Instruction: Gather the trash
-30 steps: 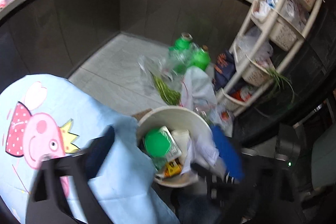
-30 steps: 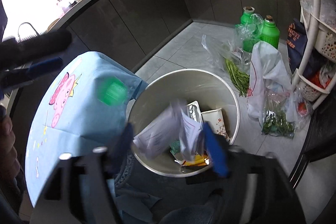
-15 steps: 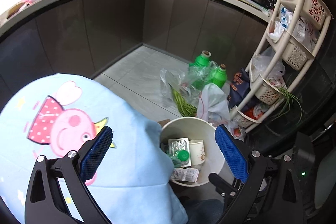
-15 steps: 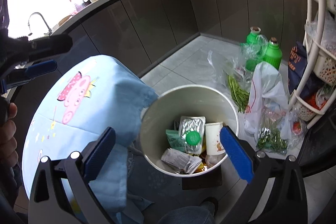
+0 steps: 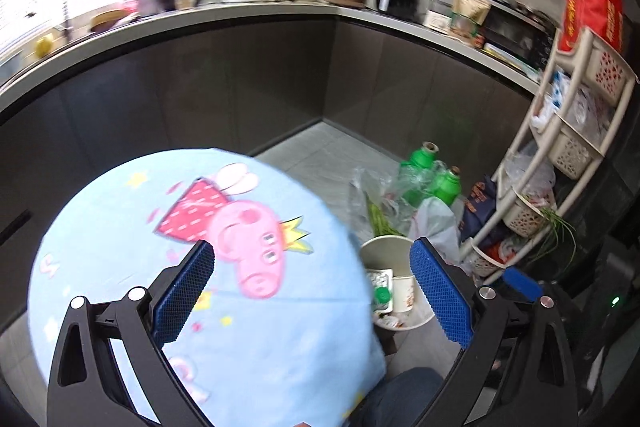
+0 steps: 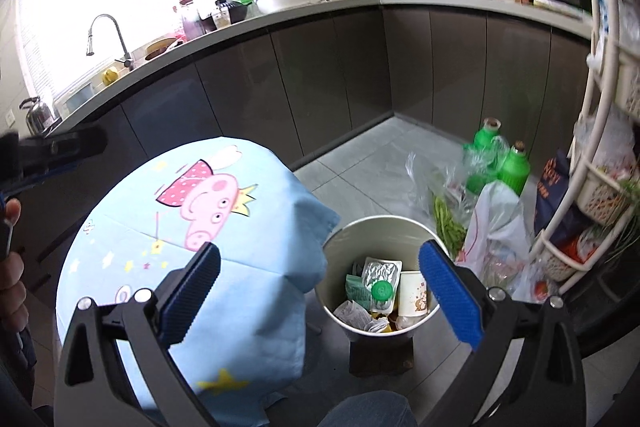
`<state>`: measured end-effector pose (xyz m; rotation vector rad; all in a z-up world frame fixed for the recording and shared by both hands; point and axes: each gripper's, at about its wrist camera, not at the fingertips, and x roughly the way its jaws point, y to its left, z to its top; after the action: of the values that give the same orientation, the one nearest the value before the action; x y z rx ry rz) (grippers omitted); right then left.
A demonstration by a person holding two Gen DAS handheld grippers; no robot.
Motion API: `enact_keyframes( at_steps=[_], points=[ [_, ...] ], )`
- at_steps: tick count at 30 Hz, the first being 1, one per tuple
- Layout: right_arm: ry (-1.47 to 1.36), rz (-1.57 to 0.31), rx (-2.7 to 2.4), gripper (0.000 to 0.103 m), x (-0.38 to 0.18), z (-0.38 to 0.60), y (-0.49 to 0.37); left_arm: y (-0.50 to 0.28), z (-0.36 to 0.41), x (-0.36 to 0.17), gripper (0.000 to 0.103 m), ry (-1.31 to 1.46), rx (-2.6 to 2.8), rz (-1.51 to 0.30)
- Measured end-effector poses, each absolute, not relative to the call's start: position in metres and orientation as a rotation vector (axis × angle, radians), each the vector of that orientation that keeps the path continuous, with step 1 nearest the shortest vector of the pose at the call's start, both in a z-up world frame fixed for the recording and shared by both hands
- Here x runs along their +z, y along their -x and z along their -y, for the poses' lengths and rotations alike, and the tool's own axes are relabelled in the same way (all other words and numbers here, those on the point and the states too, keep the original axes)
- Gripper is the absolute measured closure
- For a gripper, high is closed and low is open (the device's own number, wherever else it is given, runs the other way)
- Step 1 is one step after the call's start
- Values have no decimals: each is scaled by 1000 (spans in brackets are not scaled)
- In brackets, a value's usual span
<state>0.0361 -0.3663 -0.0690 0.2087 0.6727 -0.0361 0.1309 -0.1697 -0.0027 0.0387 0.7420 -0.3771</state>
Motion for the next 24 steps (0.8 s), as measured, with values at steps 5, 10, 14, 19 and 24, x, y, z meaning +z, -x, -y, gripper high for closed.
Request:
enact_keyframes(
  at_steps=[5,10,14,19,24],
  points=[
    [-183,-664,-60,3,-42,337,-22,-107,120,5,9,-13,-283,-748],
    [-184,-692,-30,3,-23,308,-10,-84,75,2,9,-2,-173,-775],
    [-162,-720,-25,3,-12,277,-8,-69,41,-4,9,14,-111,-800],
    [-116,-731,-54,3,-5,243,-5,-52,17,-7,9,2,-61,-807],
    [-64,-724,-70,3,-3,220,3,-44,9,-11,9,7,-66,-825]
  ],
)
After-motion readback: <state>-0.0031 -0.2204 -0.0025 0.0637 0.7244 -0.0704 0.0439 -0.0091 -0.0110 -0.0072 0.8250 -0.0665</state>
